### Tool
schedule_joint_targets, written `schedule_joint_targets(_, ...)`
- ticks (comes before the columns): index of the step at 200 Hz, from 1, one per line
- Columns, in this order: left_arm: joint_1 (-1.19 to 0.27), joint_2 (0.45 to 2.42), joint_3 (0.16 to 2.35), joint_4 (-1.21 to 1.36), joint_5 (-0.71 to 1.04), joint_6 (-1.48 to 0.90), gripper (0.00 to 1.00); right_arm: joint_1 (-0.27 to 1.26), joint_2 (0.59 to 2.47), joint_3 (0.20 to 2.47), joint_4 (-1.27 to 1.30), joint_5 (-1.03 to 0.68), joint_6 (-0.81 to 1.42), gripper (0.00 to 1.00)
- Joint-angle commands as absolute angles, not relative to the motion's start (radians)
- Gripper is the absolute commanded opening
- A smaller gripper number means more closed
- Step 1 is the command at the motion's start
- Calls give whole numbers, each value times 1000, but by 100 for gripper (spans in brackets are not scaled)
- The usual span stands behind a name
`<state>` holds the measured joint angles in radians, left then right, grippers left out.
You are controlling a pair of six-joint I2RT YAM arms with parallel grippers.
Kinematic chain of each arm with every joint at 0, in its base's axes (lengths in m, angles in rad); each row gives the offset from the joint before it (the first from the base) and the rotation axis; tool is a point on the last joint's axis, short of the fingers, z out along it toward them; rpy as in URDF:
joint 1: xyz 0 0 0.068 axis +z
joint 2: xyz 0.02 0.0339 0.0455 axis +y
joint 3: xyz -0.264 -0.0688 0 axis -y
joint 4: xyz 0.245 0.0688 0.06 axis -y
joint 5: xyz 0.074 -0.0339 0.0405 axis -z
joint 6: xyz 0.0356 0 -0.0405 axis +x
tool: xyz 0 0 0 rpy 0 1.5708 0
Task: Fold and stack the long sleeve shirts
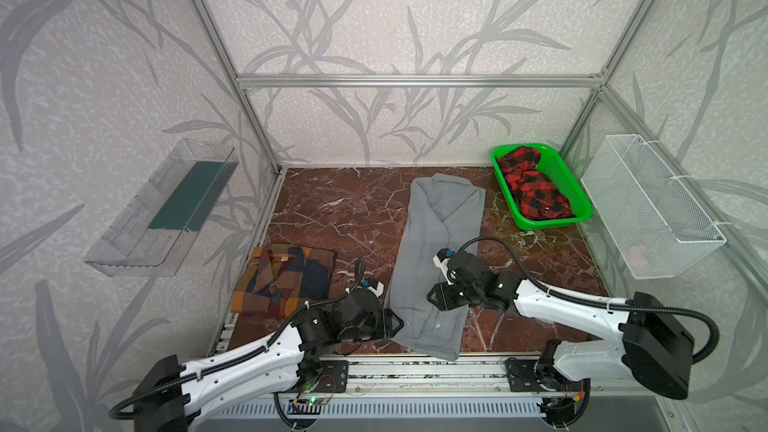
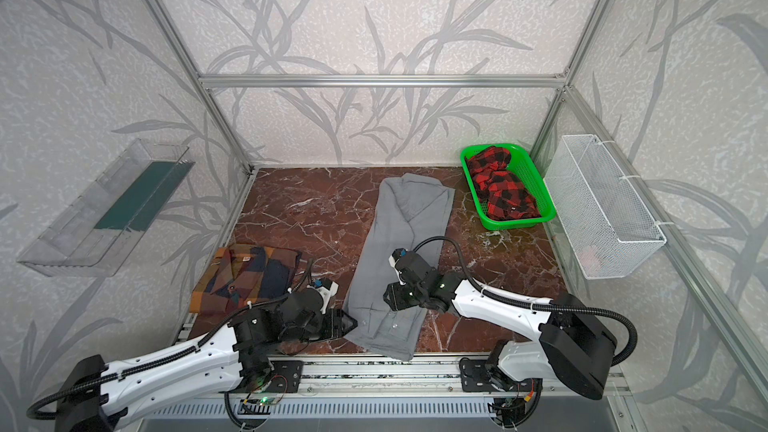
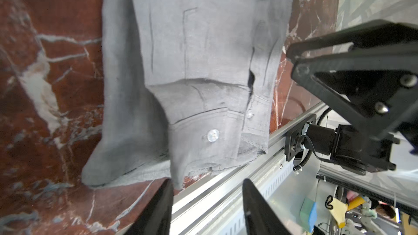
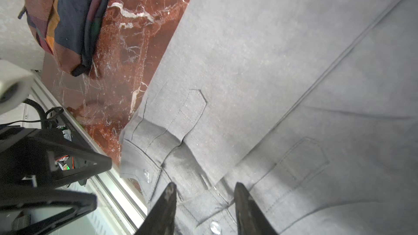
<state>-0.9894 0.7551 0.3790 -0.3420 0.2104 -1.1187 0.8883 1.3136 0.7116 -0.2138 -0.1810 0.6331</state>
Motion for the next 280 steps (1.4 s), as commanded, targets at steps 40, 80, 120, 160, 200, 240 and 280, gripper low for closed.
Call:
schedule_joint_targets(40,-815,879,663,-571,189,-814,58,655,1405,969,-300,-187,458,45)
schedule_joint_targets(80,-659,1155,953,-637,114,-582,66,524,1469,966,-215,-291,490,45)
schedule_joint_targets(120,-528,1520,1280,-644,68,-409,67,518,1542,925,-143,-302,513,45)
schedule_joint_targets(160,-472,1911,1673,-761,34,-323,66,526,1654,942,-69,-343,523,45)
schedule_joint_targets(200,-451,2214,2018,-827,-22,-233,67,525,1732,998,-40,-297,489,45)
schedule_joint_targets(240,-420,2480,2353,-800,21,-204,71,527,1764,975,18,-302,505,46)
schedule_joint_targets(280,-392,2703,2680,-785,105,-187,76,528,1659,893,22,-300,488,46)
